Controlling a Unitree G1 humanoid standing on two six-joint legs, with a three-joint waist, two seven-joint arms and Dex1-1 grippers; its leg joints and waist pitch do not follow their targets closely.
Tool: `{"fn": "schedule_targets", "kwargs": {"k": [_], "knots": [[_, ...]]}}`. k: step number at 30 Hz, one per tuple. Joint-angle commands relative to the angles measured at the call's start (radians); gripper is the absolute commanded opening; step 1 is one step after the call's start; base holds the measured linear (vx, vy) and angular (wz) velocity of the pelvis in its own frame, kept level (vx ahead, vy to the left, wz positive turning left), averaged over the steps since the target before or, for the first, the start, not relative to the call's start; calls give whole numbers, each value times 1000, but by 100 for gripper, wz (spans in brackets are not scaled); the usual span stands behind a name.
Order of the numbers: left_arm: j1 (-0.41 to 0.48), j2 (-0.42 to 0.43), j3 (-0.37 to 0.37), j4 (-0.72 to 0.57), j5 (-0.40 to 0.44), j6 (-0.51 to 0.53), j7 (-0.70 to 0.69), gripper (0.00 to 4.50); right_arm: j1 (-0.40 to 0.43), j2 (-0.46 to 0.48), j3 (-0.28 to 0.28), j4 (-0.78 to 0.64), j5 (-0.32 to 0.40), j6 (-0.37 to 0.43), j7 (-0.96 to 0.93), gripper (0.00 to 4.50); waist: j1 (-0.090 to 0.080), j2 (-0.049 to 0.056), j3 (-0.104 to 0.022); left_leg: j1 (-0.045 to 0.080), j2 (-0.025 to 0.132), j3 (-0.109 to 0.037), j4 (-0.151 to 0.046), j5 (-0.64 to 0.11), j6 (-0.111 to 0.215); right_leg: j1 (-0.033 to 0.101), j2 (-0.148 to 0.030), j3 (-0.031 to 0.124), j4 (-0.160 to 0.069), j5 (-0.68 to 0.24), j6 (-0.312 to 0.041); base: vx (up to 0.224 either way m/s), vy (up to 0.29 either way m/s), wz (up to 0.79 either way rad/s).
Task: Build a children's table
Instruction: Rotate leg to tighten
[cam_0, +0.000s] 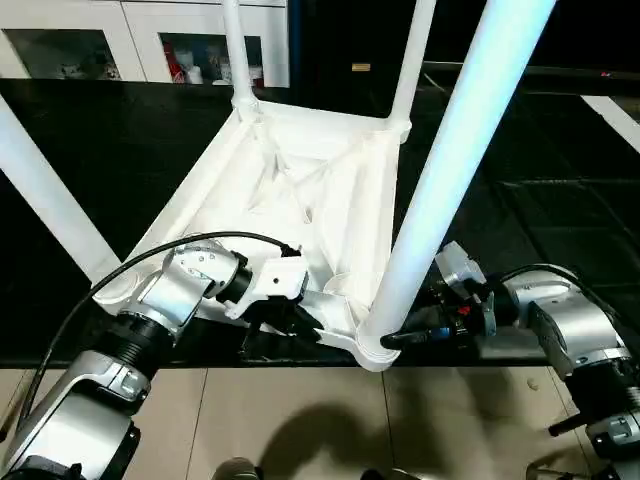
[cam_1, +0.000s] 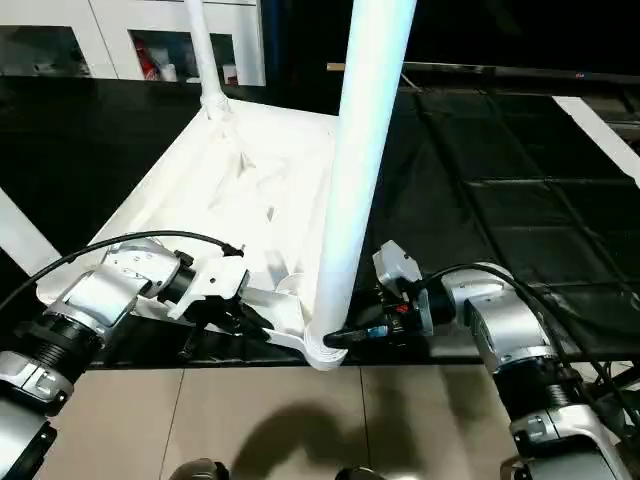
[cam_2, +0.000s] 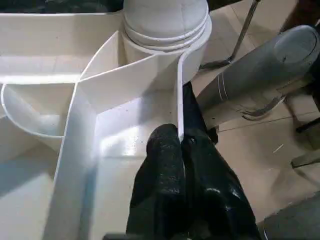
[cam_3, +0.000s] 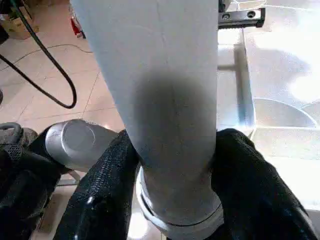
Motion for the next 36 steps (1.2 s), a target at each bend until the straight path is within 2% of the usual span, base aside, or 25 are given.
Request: {"fn": "schedule_targets", "kwargs": {"k": [1, 2, 4, 5, 6, 7, 9, 10, 11, 12, 14, 15, 16, 18, 20, 21, 22, 23, 25, 26, 27, 29, 30, 33, 36], "knots": [[10, -22, -27, 24, 23, 20, 30, 0, 20, 15, 10, -43, 31, 25, 6, 198, -3, -4, -81, -2, 4, 12, -52, -170, 83, 65, -46, 49, -69, -202, -230, 0, 0, 0], [8, -47, -6, 38, 23, 69, 94, 0, 42, 39, -7, -62, 31, 62, -76, 198, -1, 1, -80, -1, 3, 12, -53, -173, 81, 64, -46, 49, -69, -212, -228, 0, 0, 0], [7, -62, 9, 45, 20, 97, 133, 0, 52, 57, -19, -68, 28, 82, -132, 198, -1, 0, -74, 4, 3, 12, -56, -206, 75, 60, -46, 47, -79, -266, -216, 0, 0, 0], [5, -102, 38, 39, 4, 182, 204, 0, 56, 114, -36, -59, -7, 106, -279, 198, -6, 5, -62, 8, -1, 9, -62, -272, 49, 55, -48, 43, -95, -417, -176, 0, 0, 0], [5, -102, 38, 39, 4, 182, 204, 0, 56, 114, -36, -59, -7, 106, -279, 198, -9, 3, -61, 14, -3, 8, -62, -297, 39, 53, -50, 42, -102, -473, -158, 0, 0, 0], [6, -112, 44, 33, 1, 208, 220, 0, 56, 131, -39, -58, -17, 112, -320, 198, -12, -1, -63, 14, -6, 5, -63, -303, 31, 56, -52, 39, -105, -514, -140, -52, 6, -8], [5, -144, 62, 19, -5, 275, 277, 0, 43, 197, -59, -53, -33, 147, -455, 196, -32, -6, -57, -2, -13, -4, -67, -304, 15, 63, -52, 30, -117, -616, -74, -53, 9, -13], [4, -157, 69, 17, -10, 293, 295, 0, 37, 225, -68, -50, -34, 164, -501, 195, -38, -4, -56, -4, -16, -6, -66, -311, 10, 65, -53, 25, -121, -646, -56, -47, 13, -22], [3, -169, 76, 17, -12, 308, 314, 0, 31, 252, -75, -47, -36, 180, -545, 195, -51, -2, -59, -1, -21, -11, -64, -324, 9, 64, -56, 14, -137, -692, -18, -47, 13, -22], [-1, -183, 85, 22, -10, 323, 343, 0, 24, 285, -83, -44, -43, 199, -600, 195, -57, -3, -59, -2, -21, -12, -65, -322, 12, 65, -55, 12, -140, -685, -16, -36, 18, -18], [-9, -205, 101, 31, -9, 345, 391, 0, 12, 328, -89, -33, -59, 215, -674, 195, -65, 5, -62, -3, -20, -19, -69, -331, 17, 68, -54, 2, -143, -645, -24, 0, 0, 0], [-15, -221, 113, 35, -9, 365, 426, 0, 5, 356, -93, -27, -71, 225, -726, 195, -76, 9, -60, -2, -15, -22, -73, -349, 22, 67, -51, -4, -143, -586, -48, 0, 0, 0], [-23, -233, 125, 42, -8, 381, 455, 0, -3, 377, -98, -19, -80, 230, -770, 195, -76, 9, -60, -2, -15, -22, -73, -349, 22, 67, -51, -4, -143, -586, -48, 0, 0, 0], [-33, -250, 142, 46, -6, 405, 498, 0, -14, 407, -109, -8, -86, 240, -827, 195, -88, 8, -54, 12, -18, -24, -70, -412, 19, 57, -50, -15, -154, -623, -42, 0, 0, 0], [-68, -322, 226, 43, -24, 510, 662, 0, -70, 527, -171, 59, -73, 249, -1008, 195, -97, 10, -55, 13, -17, -24, -69, -426, 18, 58, -53, -20, -158, -627, -37, 0, 0, 0], [-69, -331, 233, 36, -24, 525, 682, 0, -83, 541, -164, 76, -92, 237, -1035, 195, -104, 14, -57, 13, -15, -32, -72, -443, 13, 64, -53, -31, -162, -618, -33, 0, 0, 0], [-69, -332, 233, 35, -23, 525, 682, 0, -84, 542, -162, 77, -95, 233, -1035, 195, -106, 18, -58, 13, -12, -35, -74, -452, 15, 68, -53, -33, -159, -592, -34, 0, 0, 0], [-65, -332, 231, 29, -22, 525, 682, 0, -86, 542, -150, 82, -109, 216, -1033, 195, -111, 23, -61, 7, -3, -36, -82, -451, 38, 76, -56, -25, -153, -483, -62, 0, 0, 0], [-56, -329, 224, 17, -21, 522, 672, 0, -84, 537, -139, 80, -123, 188, -1023, 195, -109, 22, -60, 5, -3, -33, -84, -443, 45, 73, -56, -22, -150, -447, -81, 0, 0, 0], [-47, -321, 216, 7, -17, 515, 659, 0, -80, 537, -149, 79, -117, 177, -1017, 195, -107, 18, -58, 10, -8, -27, -82, -433, 47, 65, -57, -17, -150, -445, -97, 0, 0, 0], [-40, -316, 211, -3, -16, 515, 649, 0, -78, 533, -152, 75, -117, 169, -1014, 230, -102, 17, -62, 10, -10, -22, -79, -395, 51, 67, -61, -11, -147, -430, -113, 0, 0, 0], [-25, -301, 200, -21, -14, 515, 625, 0, -71, 515, -152, 67, -121, 157, -1000, 265, -97, 16, -62, 5, -10, -17, -79, -344, 59, 68, -60, -4, -141, -411, -125, 0, 0, 0], [-25, -301, 200, -21, -14, 515, 625, 0, -71, 515, -152, 67, -121, 157, -1000, 267, -97, 13, -62, 3, -10, -14, -79, -331, 66, 66, -58, -2, -139, -410, -129, 0, 0, 0], [-8, -281, 191, -41, -3, 520, 607, 0, -60, 487, -162, 62, -128, 139, -969, 287, -96, 14, -65, 6, -10, -10, -76, -315, 68, 62, -56, 2, -139, -424, -133, 0, 0, 0], [1, -250, 178, -46, 3, 500, 565, 0, -39, 428, -172, 45, -123, 120, -906, 314, -90, 14, -69, 4, -10, -7, -75, -283, 78, 63, -54, 4, -139, -412, -132, 0, 0, 0]]}}
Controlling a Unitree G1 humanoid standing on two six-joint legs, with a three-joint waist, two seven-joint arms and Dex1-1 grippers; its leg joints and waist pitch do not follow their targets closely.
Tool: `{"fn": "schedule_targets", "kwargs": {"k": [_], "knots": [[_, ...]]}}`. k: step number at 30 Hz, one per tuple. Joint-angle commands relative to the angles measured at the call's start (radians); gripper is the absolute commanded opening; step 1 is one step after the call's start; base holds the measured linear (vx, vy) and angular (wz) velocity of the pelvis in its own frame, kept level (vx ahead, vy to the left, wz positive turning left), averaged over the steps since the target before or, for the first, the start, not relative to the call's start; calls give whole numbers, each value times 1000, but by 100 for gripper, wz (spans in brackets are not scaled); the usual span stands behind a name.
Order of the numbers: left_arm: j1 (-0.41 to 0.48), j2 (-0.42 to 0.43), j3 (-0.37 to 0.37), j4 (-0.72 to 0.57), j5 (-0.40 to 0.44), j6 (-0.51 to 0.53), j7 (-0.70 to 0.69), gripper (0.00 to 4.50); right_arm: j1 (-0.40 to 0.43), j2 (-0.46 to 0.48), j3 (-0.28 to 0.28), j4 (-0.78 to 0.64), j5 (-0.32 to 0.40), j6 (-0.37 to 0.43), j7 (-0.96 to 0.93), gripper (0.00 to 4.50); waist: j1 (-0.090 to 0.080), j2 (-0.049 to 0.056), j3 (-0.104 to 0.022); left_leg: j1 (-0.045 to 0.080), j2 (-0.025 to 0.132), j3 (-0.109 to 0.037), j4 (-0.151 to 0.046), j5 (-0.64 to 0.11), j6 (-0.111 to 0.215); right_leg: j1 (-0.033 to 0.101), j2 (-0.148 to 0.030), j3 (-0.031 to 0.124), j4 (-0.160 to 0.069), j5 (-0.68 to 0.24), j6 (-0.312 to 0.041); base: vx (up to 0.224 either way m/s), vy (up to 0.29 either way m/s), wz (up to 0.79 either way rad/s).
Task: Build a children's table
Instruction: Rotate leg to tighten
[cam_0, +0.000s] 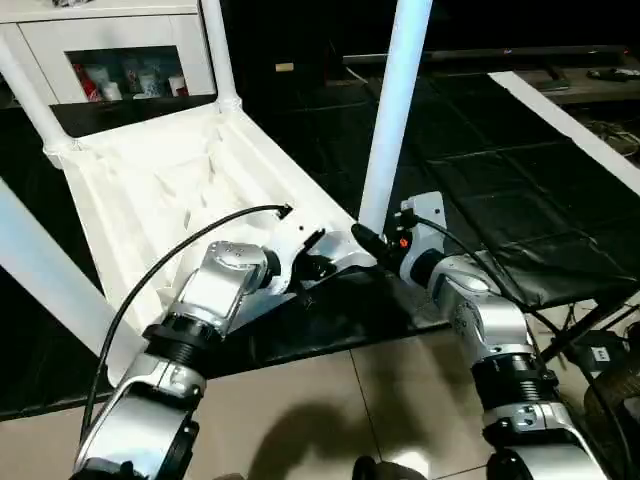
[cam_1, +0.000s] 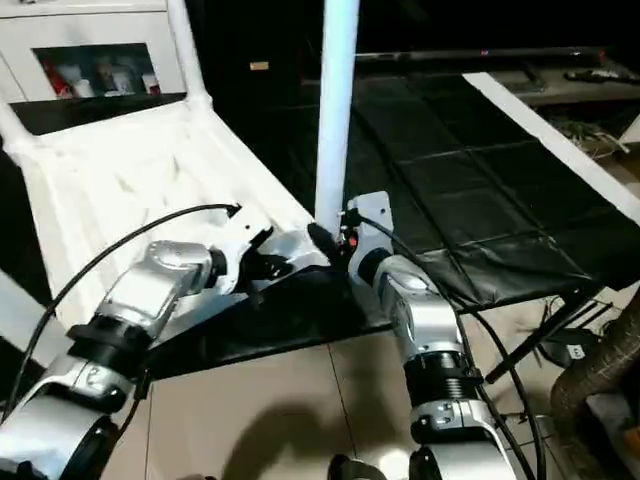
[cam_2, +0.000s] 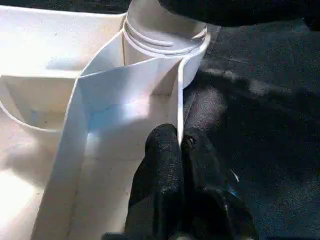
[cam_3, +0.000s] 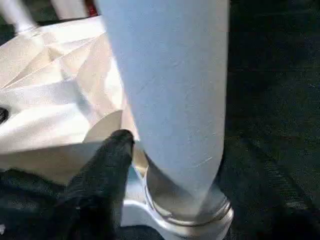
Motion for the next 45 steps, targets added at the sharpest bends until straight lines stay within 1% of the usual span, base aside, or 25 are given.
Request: {"fn": "schedule_targets", "kwargs": {"k": [1, 3, 4, 5, 6, 7, 9, 10, 12, 14, 17, 19, 21, 23, 25, 26, 28, 29, 30, 32, 33, 35, 37, 40, 45], "knots": [[5, -3, -40, -14, -21, -24, -56, 0, 20, -1, 62, -6, 27, 8, 87, 327, 13, 2, -66, -6, -5, 18, -58, -273, 81, 58, -50, 47, -73, -441, -132, 0, 0, 0], [10, 15, -48, -19, -20, -34, -82, 0, 32, -37, 64, -19, 34, -3, 142, 349, 23, 3, -69, -4, -2, 20, -56, -253, 87, 56, -48, 50, -67, -411, -149, 0, 0, 0], [18, 43, -65, -30, -20, -51, -130, 0, 47, -91, 65, -38, 45, -14, 223, 354, 29, 2, -71, -6, -1, 21, -55, -241, 89, 58, -46, 51, -62, -387, -158, 0, 0, 0], [19, 46, -68, -31, -20, -54, -136, 0, 49, -97, 65, -41, 47, -15, 233, 360, 33, 1, -73, -8, -1, 19, -55, -229, 89, 61, -45, 51, -58, -371, -156, 0, 0, 0], [24, 80, -91, -34, -16, -77, -194, 0, 62, -162, 65, -58, 57, -23, 327, 371, 38, -1, -73, -5, 0, 25, -53, -229, 98, 53, -42, 58, -54, -346, -169, 0, 0, 0], [25, 82, -92, -34, -15, -78, -197, 0, 62, -166, 65, -59, 57, -23, 334, 383, 38, -1, -73, -5, 0, 25, -53, -229, 98, 53, -42, 58, -54, -346, -169, 0, 0, 0], [28, 101, -106, -38, -15, -97, -236, 0, 67, -206, 68, -63, 62, -38, 391, 397, 45, 2, -75, -4, 2, 28, -51, -208, 103, 54, -42, 63, -44, -304, -198, 0, 0, 0], [28, 102, -107, -38, -15, -98, -239, 0, 67, -209, 69, -63, 62, -39, 395, 401, 47, 1, -75, -6, 2, 28, -51, -205, 104, 55, -43, 62, -43, -301, -200, 0, 0, 0], [30, 146, -151, -41, -9, -158, -342, 0, 63, -298, 77, -66, 82, -52, 521, 436, 53, 3, -77, -1, 4, 30, -50, -208, 103, 53, -42, 65, -40, -277, -214, 0, 0, 0], [30, 157, -164, -41, -10, -185, -373, 0, 61, -321, 82, -68, 90, -51, 560, 446, 58, 2, -76, 3, 7, 33, -50, -218, 105, 51, -39, 67, -38, -267, -222, 0, 0, 0], [27, 181, -195, -44, -23, -254, -463, 0, 54, -383, 111, -79, 106, -55, 689, 446, 67, -1, -76, -1, 7, 37, -50, -223, 104, 54, -40, 70, -35, -287, -218, 0, 0, 0], [22, 189, -210, -48, -25, -280, -499, 0, 50, -409, 130, -88, 118, -52, 764, 446, 75, -1, -77, 2, 8, 40, -49, -216, 109, 51, -41, 73, -35, -288, -216, 0, 0, 0], [16, 195, -223, -47, -21, -307, -521, 0, 46, -420, 144, -91, 124, -59, 813, 446, 82, -3, -77, 5, 11, 43, -48, -211, 114, 47, -39, 79, -30, -262, -232, 0, 0, 0], [11, 203, -236, -42, -16, -334, -542, 0, 39, -428, 159, -86, 131, -65, 847, 446, 84, -5, -78, 0, 11, 42, -47, -205, 113, 50, -41, 80, -26, -258, -237, 0, 0, 0], [8, 212, -248, -43, -11, -355, -566, 0, 31, -433, 172, -78, 139, -60, 881, 446, 90, -4, -80, 1, 11, 42, -46, -202, 110, 49, -41, 81, -25, -260, -237, 0, 0, 0], [7, 219, -259, -47, -8, -368, -588, 0, 23, -433, 179, -67, 141, -60, 904, 430, 93, -8, -80, -1, 12, 42, -46, -197, 108, 50, -42, 82, -23, -259, -236, 0, 0, 0], [8, 224, -267, -56, -7, -377, -605, 0, 12, -429, 186, -54, 147, -49, 922, 430, 95, -8, -79, -1, 11, 42, -45, -199, 104, 49, -43, 83, -22, -262, -237, 0, 0, 0], [8, 225, -271, -58, -6, -383, -611, 0, 7, -426, 189, -47, 150, -44, 930, 420, 95, -10, -77, -4, 9, 42, -44, -207, 99, 49, -43, 84, -23, -282, -231, 0, 0, 0], [8, 225, -271, -58, -6, -383, -611, 0, 7, -426, 189, -47, 150, -44, 930, 410, 95, -10, -75, -2, 9, 42, -44, -221, 92, 47, -44, 85, -25, -313, -222, 0, 0, 0], [7, 226, -274, -61, -5, -390, -617, 0, 4, -426, 200, -45, 151, -35, 951, 393, 97, -9, -76, 0, 9, 42, -44, -228, 88, 47, -45, 85, -27, -335, -214, 0, 0, 0], [6, 227, -277, -60, -4, -397, -620, 0, 4, -426, 205, -44, 149, -35, 959, 393, 95, -12, -76, -3, 9, 41, -45, -222, 87, 50, -45, 85, -27, -338, -208, 0, 0, 0], [7, 228, -280, -60, -4, -403, -624, 0, 5, -427, 212, -43, 149, -34, 974, 366, 95, -12, -77, -5, 9, 39, -45, -215, 85, 51, -45, 84, -26, -341, -200, 0, 0, 0], [7, 231, -285, -63, -4, -410, -630, 0, 6, -428, 226, -44, 153, -33, 998, 359, 95, -12, -78, -5, 8, 40, -44, -210, 86, 51, -44, 84, -26, -338, -199, 0, 0, 0], [8, 231, -286, -63, -3, -414, -632, 0, 6, -427, 234, -45, 160, -26, 1014, 327, 96, -12, -80, -6, 8, 40, -43, -199, 90, 52, -43, 83, -24, -322, -203, 0, 0, 0], [8, 233, -289, -63, -3, -418, -633, 0, 3, -423, 246, -44, 167, -13, 1034, 291, 96, -11, -82, -6, 9, 40, -42, -182, 95, 52, -42, 84, -17, -274, -223, 0, 0, 0]]}}
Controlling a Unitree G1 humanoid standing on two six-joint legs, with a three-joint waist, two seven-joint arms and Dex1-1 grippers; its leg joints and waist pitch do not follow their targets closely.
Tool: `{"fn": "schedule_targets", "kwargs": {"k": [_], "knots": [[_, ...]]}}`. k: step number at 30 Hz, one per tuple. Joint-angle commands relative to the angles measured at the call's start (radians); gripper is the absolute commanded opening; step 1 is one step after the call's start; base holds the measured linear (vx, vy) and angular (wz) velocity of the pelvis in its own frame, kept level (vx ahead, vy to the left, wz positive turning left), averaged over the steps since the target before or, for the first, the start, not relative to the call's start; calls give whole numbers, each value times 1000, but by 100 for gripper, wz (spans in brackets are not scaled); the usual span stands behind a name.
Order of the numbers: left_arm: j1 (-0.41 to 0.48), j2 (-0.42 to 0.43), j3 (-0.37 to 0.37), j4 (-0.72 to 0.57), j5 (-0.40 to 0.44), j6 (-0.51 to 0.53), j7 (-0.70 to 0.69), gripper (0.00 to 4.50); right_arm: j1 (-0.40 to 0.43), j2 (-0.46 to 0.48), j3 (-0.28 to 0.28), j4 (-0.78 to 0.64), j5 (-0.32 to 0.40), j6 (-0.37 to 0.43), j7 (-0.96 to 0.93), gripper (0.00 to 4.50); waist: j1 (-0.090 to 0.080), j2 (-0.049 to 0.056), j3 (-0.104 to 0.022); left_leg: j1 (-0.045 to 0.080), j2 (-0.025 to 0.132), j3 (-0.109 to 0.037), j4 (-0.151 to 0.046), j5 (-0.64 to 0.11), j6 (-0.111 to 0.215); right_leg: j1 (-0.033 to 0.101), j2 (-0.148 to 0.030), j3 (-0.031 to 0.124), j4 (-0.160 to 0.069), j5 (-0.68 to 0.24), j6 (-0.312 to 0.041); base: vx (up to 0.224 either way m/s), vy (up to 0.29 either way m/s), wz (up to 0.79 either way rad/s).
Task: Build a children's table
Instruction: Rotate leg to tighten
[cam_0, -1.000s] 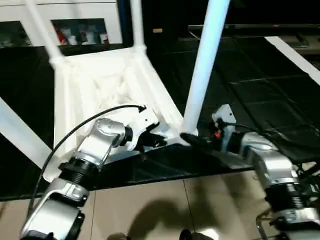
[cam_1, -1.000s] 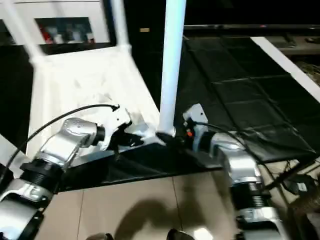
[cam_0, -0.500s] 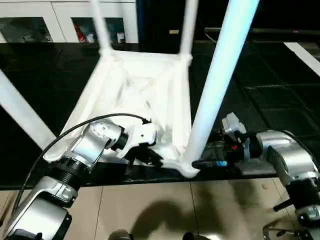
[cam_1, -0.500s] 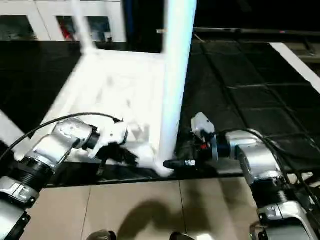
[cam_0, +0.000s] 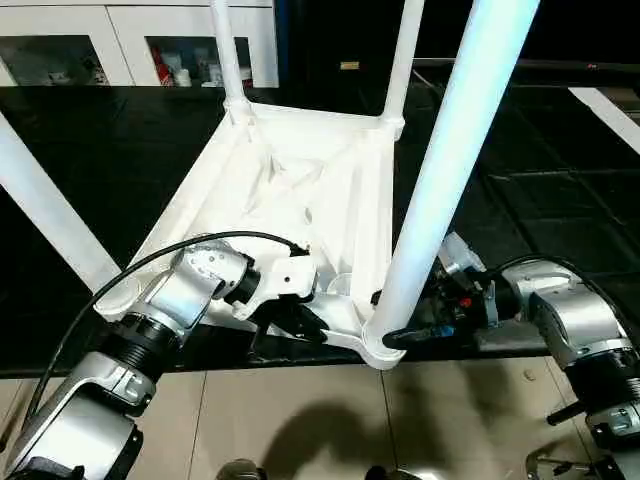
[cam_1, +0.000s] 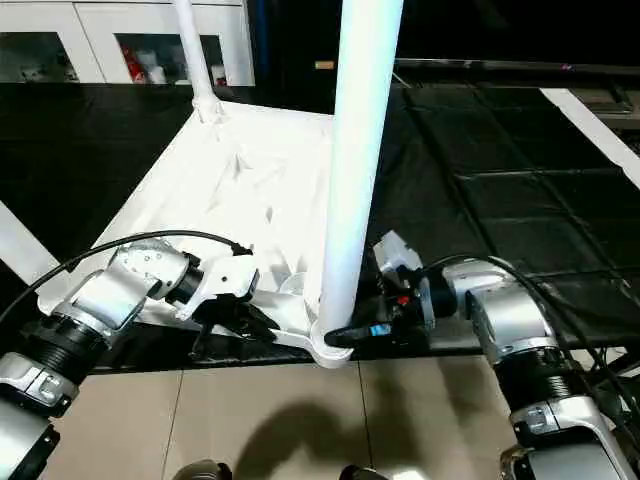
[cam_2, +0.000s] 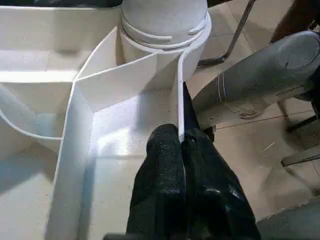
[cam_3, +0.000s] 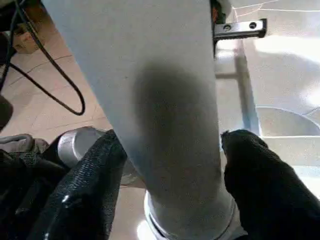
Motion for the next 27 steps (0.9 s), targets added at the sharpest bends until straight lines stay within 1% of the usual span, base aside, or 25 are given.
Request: {"fn": "schedule_targets", "kwargs": {"k": [1, 3, 5, 7, 8, 9, 10, 12, 13, 14, 15, 16, 17, 18, 19, 20, 22, 23, 24, 25, 26, 27], "knots": [[0, -3, -49, -15, 17, -16, -43, 0, -10, -4, 9, -3, 14, 11, 22, 287, -5, -10, -81, 0, 6, 12, -54, -177, 94, 62, -41, 44, -49, -258, -236, 0, 0, 0], [1, -2, -49, -10, 18, -19, -40, 0, -11, -1, 14, -3, 17, 21, 32, 281, -4, -10, -82, 0, 5, 12, -53, -172, 94, 63, -41, 44, -49, -251, -239, 0, 0, 0], [1, -2, -49, -8, 19, -19, -38, 0, -11, -1, 15, -4, 18, 24, 35, 249, -3, -10, -82, 0, 6, 12, -53, -174, 95, 63, -41, 43, -49, -254, -239, 0, 0, 0], [2, -2, -48, -6, 19, -14, -34, 0, -10, -2, 18, -6, 22, 31, 37, 249, -3, -9, -82, 1, 6, 13, -53, -178, 93, 62, -42, 44, -50, -259, -239, 0, 0, 0], [3, -2, -46, -5, 20, -10, -31, 0, -7, -2, 20, -10, 24, 34, 37, 237, -3, -8, -80, 1, 6, 12, -54, -183, 89, 62, -42, 44, -50, -266, -237, 0, 0, 0], [4, -2, -46, -5, 20, -7, -29, 0, -6, -2, 21, -13, 25, 36, 37, 237, -3, -9, -79, 1, 6, 12, -54, -188, 88, 62, -42, 44, -51, -274, -235, 0, 0, 0], [5, -6, -39, -3, 17, 10, -20, 0, -2, -1, 17, -17, 27, 47, 28, 230, -3, -9, -79, 1, 6, 12, -54, -192, 86, 62, -42, 44, -52, -280, -233, 0, 0, 0], [1, -32, -7, 9, 5, 92, 42, 0, 10, 7, 3, -38, 22, 86, -41, 224, -2, -10, -77, 2, 4, 12, -54, -192, 82, 62, -42, 44, -54, -293, -228, 0, 0, 0], [0, -34, -6, 10, 5, 96, 46, 0, 11, 8, 2, -39, 21, 90, -48, 224, -4, -11, -76, 0, 5, 12, -55, -192, 80, 63, -42, 44, -53, -298, -226, 0, 0, 0], [-1, -38, -2, 14, 5, 105, 59, 0, 11, 11, 0, -42, 20, 103, -65, 224, -5, -11, -75, 1, 4, 11, -56, -203, 76, 62, -42, 43, -57, -326, -215, 0, 0, 0], [-11, -61, 22, 36, 1, 144, 115, 0, 22, 32, -16, -59, 18, 123, -128, 221, -7, -11, -70, 3, 0, 12, -57, -228, 67, 59, -41, 42, -66, -393, -190, 0, 0, 0], [-13, -67, 29, 42, 0, 154, 132, 0, 25, 38, -19, -63, 14, 130, -150, 221, -7, -12, -70, 5, 0, 11, -57, -237, 63, 59, -42, 42, -69, -414, -183, 0, 0, 0], [-20, -88, 53, 58, -4, 184, 187, 0, 34, 61, -27, -69, -5, 143, -223, 220, -9, -9, -69, 5, -1, 10, -58, -241, 58, 59, -43, 42, -70, -429, -177, 0, 0, 0], [-24, -104, 71, 63, -11, 209, 223, 0, 41, 83, -34, -72, -18, 144, -280, 215, -12, -12, -65, 3, -4, 9, -59, -254, 51, 58, -42, 38, -79, -478, -155, 0, 0, 0], [-25, -118, 88, 63, -18, 232, 255, 0, 46, 105, -41, -74, -26, 150, -327, 215, -15, -11, -63, 6, -5, 8, -60, -264, 45, 56, -43, 37, -82, -509, -143, -51, 1, -7], [-26, -131, 104, 63, -24, 254, 285, 0, 51, 126, -49, -77, -32, 155, -372, 212, -30, -15, -61, -2, -12, 2, -60, -280, 32, 62, -44, 27, -93, -600, -97, -51, 1, -7], [-25, -136, 111, 59, -26, 266, 296, 0, 54, 134, -51, -80, -33, 159, -389, 208, -37, -17, -62, -9, -16, -2, -61, -274, 30, 67, -44, 23, -98, -631, -67, 0, 0, 0], [-25, -166, 137, 52, -30, 305, 360, 0, 53, 196, -69, -79, -46, 179, -508, 206, -45, -18, -61, -9, -18, -3, -61, -274, 33, 63, -44, 20, -105, -647, -49, 0, 0, 0], [-25, -185, 151, 47, -31, 326, 399, 0, 49, 240, -83, -73, -57, 192, -595, 204, -53, -15, -59, -2, -21, -2, -57, -289, 33, 53, -41, 18, -111, -662, -46, 0, 0, 0], [-26, -201, 161, 42, -31, 343, 430, 0, 47, 276, -95, -70, -66, 206, -666, 204, -59, -21, -57, -2, -23, -2, -55, -293, 32, 51, -39, 15, -114, -675, -43, 0, 0, 0], [-26, -206, 164, 40, -31, 349, 439, 0, 46, 288, -100, -70, -69, 213, -691, 201, -70, -19, -57, -8, -26, -7, -55, -302, 22, 55, -40, 5, -116, -703, -28, 0, 0, 0], [-26, -206, 164, 40, -31, 349, 439, 0, 46, 288, -100, -70, -69, 213, -691, 200, -79, -17, -55, -10, -28, -11, -55, -324, 24, 57, -39, -4, -125, -728, -3, 0, 0, 0]]}}
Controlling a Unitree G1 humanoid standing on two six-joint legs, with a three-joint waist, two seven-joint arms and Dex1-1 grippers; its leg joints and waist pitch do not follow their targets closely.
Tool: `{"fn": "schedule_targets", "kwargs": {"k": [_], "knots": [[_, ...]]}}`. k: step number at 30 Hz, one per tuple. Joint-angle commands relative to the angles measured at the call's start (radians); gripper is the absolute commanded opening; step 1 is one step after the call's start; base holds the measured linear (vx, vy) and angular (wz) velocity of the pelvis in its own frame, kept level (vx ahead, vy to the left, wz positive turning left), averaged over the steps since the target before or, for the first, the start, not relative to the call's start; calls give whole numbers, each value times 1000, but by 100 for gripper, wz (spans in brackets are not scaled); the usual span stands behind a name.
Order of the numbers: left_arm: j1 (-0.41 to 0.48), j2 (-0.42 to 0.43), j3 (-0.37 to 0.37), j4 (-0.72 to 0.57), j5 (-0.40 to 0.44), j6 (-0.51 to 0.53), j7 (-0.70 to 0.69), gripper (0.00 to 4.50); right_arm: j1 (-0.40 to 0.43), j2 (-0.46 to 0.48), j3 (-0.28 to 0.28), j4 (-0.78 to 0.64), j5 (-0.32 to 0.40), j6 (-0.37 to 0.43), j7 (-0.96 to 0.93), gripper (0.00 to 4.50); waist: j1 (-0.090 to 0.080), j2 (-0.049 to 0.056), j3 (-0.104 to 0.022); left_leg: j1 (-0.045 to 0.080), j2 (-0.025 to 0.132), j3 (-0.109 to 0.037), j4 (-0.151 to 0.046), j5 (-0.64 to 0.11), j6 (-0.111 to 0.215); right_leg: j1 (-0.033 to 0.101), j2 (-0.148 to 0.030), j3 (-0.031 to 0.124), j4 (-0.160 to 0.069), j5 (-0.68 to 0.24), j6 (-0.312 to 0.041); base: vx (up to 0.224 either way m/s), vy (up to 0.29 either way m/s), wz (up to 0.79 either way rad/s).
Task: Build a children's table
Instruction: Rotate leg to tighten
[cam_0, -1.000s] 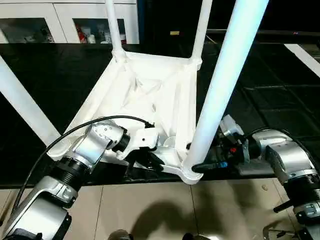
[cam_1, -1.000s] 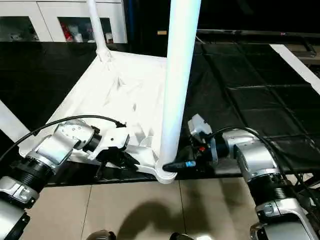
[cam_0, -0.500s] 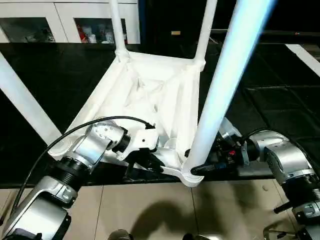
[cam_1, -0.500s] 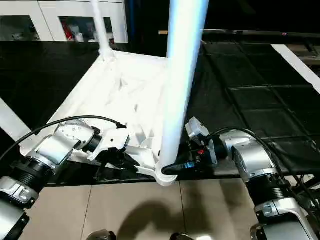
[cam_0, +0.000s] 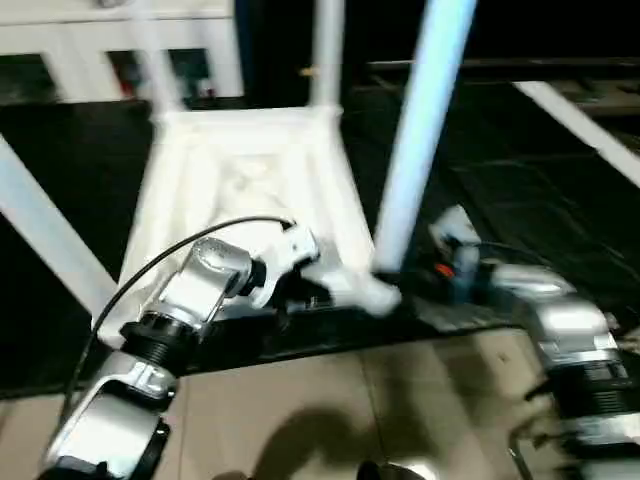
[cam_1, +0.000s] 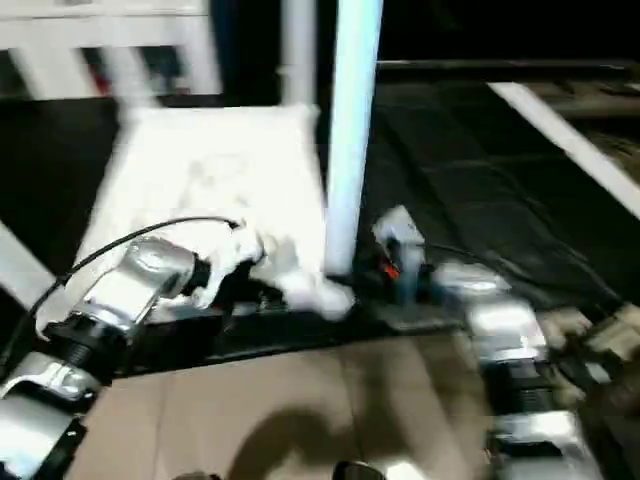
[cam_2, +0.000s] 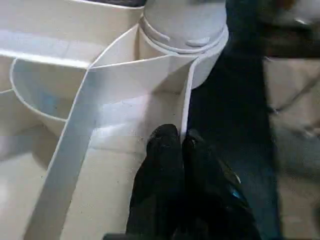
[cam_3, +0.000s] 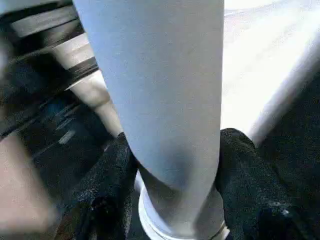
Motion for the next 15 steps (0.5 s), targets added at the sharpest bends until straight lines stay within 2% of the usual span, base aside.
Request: {"fn": "schedule_targets", "kwargs": {"k": [1, 2, 3, 4, 5, 6, 7, 8, 10, 11, 13, 14, 15], "knots": [[-18, -76, 13, -12, -32, 19, 70, 0, 4, 83, 79, 12, 7, 71, -50, 199, 3, -12, -54, -12, -24, 0, -58, -336, 29, 55, -39, 4, -123, -731, -1, 0, 0, 0], [-27, -98, 23, -1, -31, 25, 106, 0, -5, 125, 70, 28, -8, 68, -123, 197, -2, -4, -54, -5, -19, -2, -60, -350, 34, 53, -41, -1, -128, -708, -9, 0, 0, 0], [-39, -128, 40, 20, -33, 27, 157, 0, -21, 176, 54, 58, -26, 55, -220, 197, -10, -2, -56, -15, -15, -11, -66, -371, 31, 67, -41, -15, -129, -675, -14, 0, 0, 0], [-48, -151, 53, 36, -35, 29, 195, 0, -35, 213, 43, 82, -41, 41, -292, 196, -13, 6, -53, -13, -12, -13, -68, -388, 29, 66, -41, -20, -132, -667, -14, 0, 0, 0], [-59, -174, 68, 52, -38, 28, 233, 0, -53, 249, 24, 114, -49, 24, -366, 195, -28, 9, -51, -6, -8, -22, -71, -448, 19, 67, -40, -39, -142, -662, -8, 0, 0, 0], [-66, -187, 77, 60, -40, 28, 256, 0, -64, 270, 12, 132, -53, 15, -410, 195, -37, 20, -52, 10, 1, -28, -73, -504, 27, 73, -44, -50, -148, -620, -13, 0, 0, 0], [-74, -201, 87, 68, -40, 27, 284, 0, -78, 293, -5, 151, -61, 0, -462, 195, -43, 19, -51, 5, 8, -33, -79, -523, 33, 80, -45, -49, -140, -579, -22, 0, 0, 0], [-81, -212, 95, 75, -41, 23, 305, 0, -91, 309, -18, 168, -69, -16, -503, 195, -47, 23, -48, 1, 16, -38, -92, -560, 38, 86, -44, -43, -130, -525, -36, 0, 0, 0], [-89, -220, 106, 76, -43, 22, 328, 0, -103, 325, -27, 183, -68, -43, -524, 195, -54, 16, -42, 17, 0, -31, -84, -577, 39, 66, -45, -42, -144, -565, -44, 0, 0, 0], [-89, -218, 107, 72, -41, 22, 331, 0, -101, 326, -26, 182, -66, -56, -510, 195, -54, 13, -45, 22, -13, -26, -73, -543, 42, 62, -51, -46, -154, -609, -38, 0, 0, 0], [-84, -208, 100, 66, -30, 12, 321, 0, -93, 325, -29, 175, -62, -71, -486, 195, -50, 12, -47, 10, -15, -25, -74, -490, 53, 68, -56, -40, -151, -602, -39, 0, 0, 0], [-80, -202, 94, 65, -24, 4, 312, 0, -89, 326, -35, 171, -60, -76, -480, 230, -47, 11, -47, 9, -15, -23, -75, -471, 57, 65, -56, -35, -149, -590, -48, 0, 0, 0], [-76, -195, 87, 63, -17, -1, 305, 0, -85, 324, -37, 168, -60, -85, -479, 230, -45, 10, -49, 6, -15, -22, -75, -447, 61, 66, -57, -29, -142, -570, -63, 0, 0, 0]]}}
